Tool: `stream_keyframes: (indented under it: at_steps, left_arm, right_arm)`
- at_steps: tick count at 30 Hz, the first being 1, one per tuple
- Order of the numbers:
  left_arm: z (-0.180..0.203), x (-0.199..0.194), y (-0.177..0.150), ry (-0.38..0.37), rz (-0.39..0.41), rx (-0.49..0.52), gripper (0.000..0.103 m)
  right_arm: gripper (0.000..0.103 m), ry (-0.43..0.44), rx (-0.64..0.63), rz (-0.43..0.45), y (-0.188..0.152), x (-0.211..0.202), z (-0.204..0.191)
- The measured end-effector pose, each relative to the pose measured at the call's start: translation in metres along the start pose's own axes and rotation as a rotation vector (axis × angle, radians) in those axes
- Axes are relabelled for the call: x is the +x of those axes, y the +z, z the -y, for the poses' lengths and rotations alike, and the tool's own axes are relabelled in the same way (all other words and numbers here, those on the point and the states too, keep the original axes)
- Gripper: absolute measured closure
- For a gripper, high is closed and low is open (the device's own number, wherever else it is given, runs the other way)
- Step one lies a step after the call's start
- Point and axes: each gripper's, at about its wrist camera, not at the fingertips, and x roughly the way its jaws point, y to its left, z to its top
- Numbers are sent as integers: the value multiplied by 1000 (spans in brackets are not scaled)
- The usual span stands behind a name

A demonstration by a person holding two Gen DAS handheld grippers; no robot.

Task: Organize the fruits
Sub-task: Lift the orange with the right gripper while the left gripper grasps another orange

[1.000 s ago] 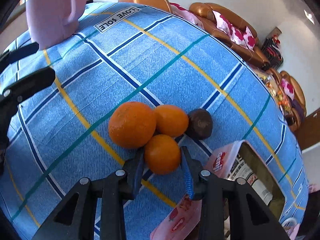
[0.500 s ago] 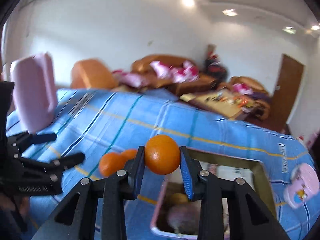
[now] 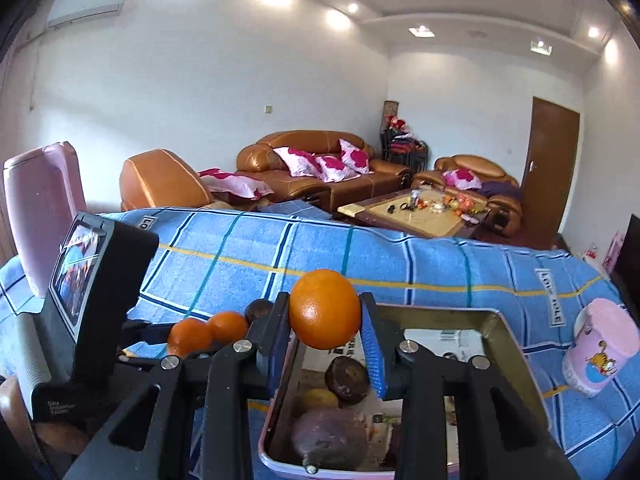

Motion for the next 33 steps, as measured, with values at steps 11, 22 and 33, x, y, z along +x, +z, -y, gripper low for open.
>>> stream_keyframes:
  at_steps: [11, 22, 33]
  left_arm:
    - [-30, -42, -18, 120, 154, -80, 57]
    - [-43, -81, -39, 263, 281, -118, 57]
    - [-45, -93, -51, 280, 292, -145, 57]
  right_arm:
    - [67, 17, -6, 66, -7, -11, -11]
    - [67, 28, -66, 63, -19, -14, -34]
    - [67, 50, -109, 61, -25, -20, -47]
